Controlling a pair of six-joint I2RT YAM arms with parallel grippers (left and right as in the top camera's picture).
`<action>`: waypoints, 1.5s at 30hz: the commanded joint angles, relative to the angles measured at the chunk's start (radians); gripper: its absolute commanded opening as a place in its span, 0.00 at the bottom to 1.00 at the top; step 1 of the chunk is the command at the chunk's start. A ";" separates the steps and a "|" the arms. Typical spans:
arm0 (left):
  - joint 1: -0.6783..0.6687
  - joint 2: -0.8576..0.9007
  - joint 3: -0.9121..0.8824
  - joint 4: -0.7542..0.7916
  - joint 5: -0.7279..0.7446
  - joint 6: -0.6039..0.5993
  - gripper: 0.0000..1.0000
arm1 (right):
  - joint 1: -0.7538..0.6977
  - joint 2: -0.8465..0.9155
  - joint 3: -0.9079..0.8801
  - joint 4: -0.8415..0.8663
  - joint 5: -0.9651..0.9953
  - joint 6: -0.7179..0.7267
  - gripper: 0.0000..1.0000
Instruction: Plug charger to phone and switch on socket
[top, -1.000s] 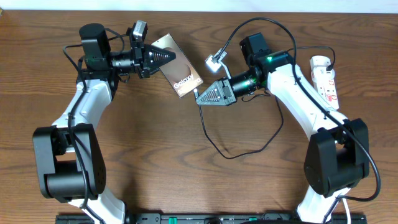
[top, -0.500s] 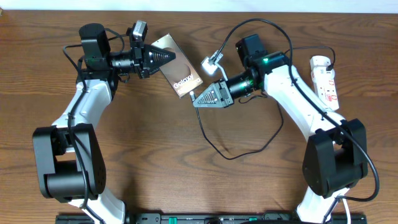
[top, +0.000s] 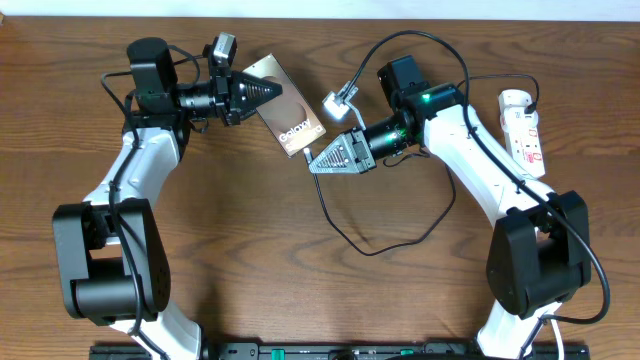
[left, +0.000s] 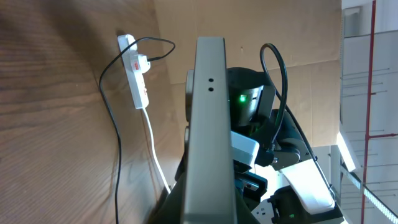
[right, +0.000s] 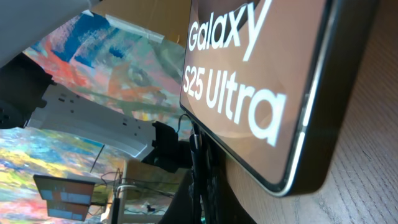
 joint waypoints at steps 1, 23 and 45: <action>-0.003 -0.029 0.003 0.005 0.032 0.014 0.07 | -0.005 0.000 0.004 -0.001 -0.017 -0.014 0.01; -0.003 -0.029 0.003 0.005 0.032 0.014 0.07 | -0.021 0.000 0.004 0.008 0.023 -0.014 0.01; -0.003 -0.029 0.003 0.005 0.032 0.021 0.07 | -0.022 0.000 0.004 0.035 -0.013 -0.007 0.01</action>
